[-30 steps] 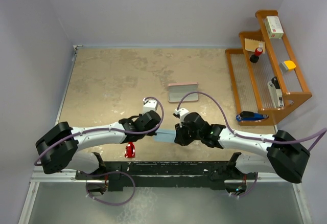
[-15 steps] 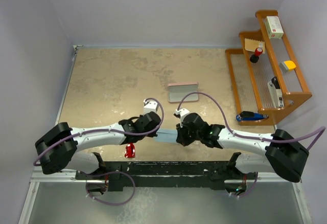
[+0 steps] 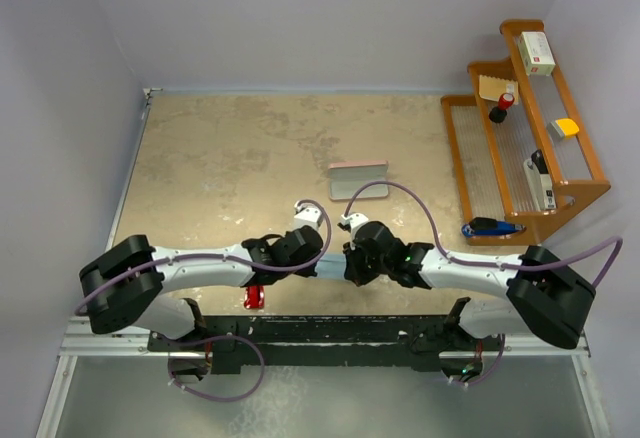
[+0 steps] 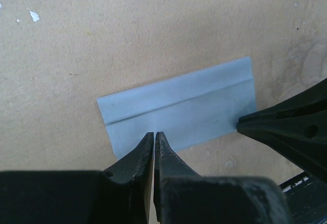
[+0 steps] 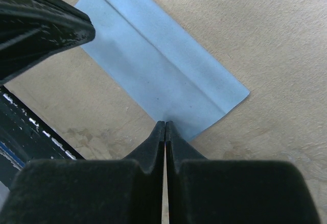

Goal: Organize the sunglasses
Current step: Adjust the glasses cleaning cloth at the center of the board.

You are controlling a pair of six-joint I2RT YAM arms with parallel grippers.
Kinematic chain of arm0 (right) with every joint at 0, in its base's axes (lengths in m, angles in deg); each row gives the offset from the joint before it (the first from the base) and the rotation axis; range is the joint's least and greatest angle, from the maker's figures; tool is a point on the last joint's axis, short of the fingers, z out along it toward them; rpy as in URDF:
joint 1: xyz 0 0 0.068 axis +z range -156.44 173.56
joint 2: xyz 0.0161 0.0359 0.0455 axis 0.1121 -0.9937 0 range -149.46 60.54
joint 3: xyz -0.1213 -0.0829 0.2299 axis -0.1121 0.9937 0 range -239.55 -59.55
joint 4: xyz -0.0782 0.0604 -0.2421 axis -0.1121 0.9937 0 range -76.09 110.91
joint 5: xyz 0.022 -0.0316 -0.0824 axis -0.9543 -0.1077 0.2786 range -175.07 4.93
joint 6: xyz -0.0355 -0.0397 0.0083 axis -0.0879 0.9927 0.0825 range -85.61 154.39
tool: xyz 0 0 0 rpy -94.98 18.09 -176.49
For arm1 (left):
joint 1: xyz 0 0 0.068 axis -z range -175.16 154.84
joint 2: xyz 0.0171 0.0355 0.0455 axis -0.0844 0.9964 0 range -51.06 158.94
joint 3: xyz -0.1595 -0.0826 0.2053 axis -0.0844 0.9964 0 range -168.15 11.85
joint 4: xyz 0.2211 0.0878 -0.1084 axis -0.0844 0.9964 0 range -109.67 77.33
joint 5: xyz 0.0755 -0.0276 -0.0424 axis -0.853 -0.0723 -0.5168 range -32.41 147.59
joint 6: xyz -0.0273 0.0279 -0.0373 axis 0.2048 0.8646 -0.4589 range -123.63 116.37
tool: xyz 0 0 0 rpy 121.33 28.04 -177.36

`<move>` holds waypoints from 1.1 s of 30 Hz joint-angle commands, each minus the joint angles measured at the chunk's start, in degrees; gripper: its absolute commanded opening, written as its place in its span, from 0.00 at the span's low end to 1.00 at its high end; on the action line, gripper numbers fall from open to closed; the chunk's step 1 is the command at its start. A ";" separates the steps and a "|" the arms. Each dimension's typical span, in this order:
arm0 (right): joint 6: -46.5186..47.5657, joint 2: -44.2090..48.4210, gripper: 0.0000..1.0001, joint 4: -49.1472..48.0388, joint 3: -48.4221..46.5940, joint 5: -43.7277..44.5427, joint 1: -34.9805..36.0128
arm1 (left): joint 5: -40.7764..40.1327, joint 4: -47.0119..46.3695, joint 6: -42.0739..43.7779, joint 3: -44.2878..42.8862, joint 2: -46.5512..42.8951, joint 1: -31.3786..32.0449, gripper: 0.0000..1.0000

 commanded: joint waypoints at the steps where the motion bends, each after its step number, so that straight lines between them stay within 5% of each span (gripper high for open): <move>1: -0.80 0.39 0.00 -0.78 -1.71 1.82 0.26 | 1.11 -2.70 -0.85 -0.06 2.27 0.77 0.00; 25: -2.00 4.52 0.00 5.37 2.89 6.29 0.26 | -0.58 -0.92 -2.84 1.79 2.76 1.68 0.00; 33: -3.37 12.47 0.00 9.50 2.02 12.44 0.26 | -4.45 4.52 -3.45 -0.62 -2.96 1.86 0.00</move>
